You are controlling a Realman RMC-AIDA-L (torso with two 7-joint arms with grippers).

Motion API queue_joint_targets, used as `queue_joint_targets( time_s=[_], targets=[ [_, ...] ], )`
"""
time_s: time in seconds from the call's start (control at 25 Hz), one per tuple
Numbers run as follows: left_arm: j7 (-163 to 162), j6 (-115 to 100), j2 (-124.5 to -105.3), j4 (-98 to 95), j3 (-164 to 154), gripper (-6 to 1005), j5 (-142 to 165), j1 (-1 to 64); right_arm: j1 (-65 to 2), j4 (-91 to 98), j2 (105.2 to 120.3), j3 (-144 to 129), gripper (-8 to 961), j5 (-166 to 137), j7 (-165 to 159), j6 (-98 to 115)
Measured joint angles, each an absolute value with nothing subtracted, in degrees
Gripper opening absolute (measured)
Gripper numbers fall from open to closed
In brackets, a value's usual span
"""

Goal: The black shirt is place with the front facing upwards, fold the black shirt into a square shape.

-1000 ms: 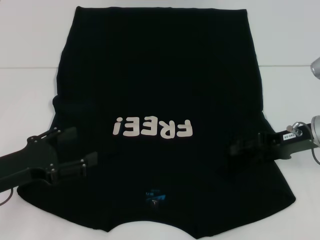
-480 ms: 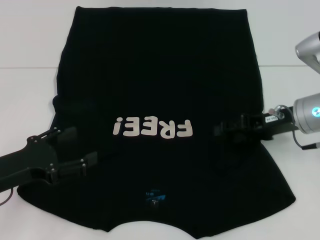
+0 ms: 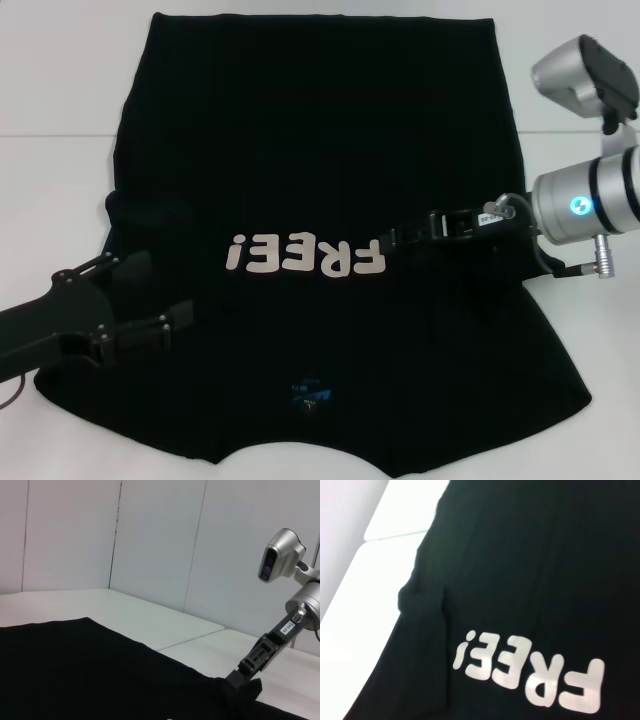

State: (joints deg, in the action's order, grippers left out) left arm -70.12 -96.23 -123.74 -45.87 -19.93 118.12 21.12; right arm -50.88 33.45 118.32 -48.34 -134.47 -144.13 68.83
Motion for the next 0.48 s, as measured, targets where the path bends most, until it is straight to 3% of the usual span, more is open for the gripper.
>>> queue_joint_targets(
  time_s=[0.24,0.48],
  targets=[
    [-70.3,-96.1,-123.75,-45.9,-19.9,944,118.1,21.2,-49.9,33.9,118.16,-48.1,684,-134.1,-143.8,68.7],
    [-70.4,-96.1,-123.63,-45.9,-20.0,944,118.1,21.5,-45.2,34.2,114.21,-45.4,684,-133.9,-146.7,72.1]
  ],
)
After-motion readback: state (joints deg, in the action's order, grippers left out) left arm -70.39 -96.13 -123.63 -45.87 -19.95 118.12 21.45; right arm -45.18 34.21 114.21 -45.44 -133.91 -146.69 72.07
